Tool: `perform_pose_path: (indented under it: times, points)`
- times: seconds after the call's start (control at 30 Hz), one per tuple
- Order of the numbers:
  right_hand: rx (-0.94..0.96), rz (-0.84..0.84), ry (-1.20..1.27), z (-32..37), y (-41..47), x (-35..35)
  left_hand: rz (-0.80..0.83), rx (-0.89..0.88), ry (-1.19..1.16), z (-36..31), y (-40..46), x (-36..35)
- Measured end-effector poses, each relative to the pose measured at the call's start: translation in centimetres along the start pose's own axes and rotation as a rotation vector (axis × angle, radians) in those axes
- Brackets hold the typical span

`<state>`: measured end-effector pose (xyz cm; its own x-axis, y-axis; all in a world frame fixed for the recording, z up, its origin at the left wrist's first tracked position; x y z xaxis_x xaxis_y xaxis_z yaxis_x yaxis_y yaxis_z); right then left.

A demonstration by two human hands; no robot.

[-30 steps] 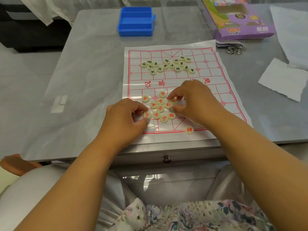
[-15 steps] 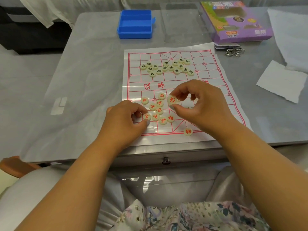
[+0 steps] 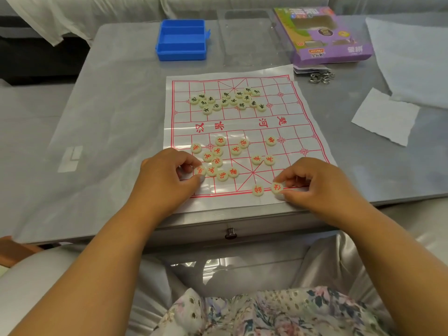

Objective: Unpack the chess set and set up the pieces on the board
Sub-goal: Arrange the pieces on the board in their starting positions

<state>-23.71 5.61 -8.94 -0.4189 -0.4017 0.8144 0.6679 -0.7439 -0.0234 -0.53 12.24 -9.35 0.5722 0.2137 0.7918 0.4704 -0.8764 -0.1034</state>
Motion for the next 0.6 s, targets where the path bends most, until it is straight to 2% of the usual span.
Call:
perform_pose_path:
  times: [0.2, 0.43, 0.6]
  points:
    - [-0.038, -0.005, 0.030, -0.3, 0.0, 0.0, 0.001, -0.008, -0.009, 0.0, -0.2, 0.1]
    - [-0.042, -0.015, 0.024, -0.3, 0.0, -0.2, -0.109, -0.198, -0.062, -2.3, -1.8, 1.7]
    - [-0.041, -0.012, 0.031, -0.3, 0.0, -0.2, -0.139, -0.198, -0.110, -2.5, -2.2, 2.5]
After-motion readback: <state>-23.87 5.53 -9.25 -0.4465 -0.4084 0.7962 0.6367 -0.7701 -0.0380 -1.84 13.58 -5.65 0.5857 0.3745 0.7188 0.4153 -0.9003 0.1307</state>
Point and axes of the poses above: each hand's wrist, its own y-axis towards the middle knuckle, its own x-axis out of the back of the hand, z = x × y, the point moved 9 cm from there along y, towards the middle knuckle, and after that the axes turned 12 degrees about x, right-handed, at the moved point
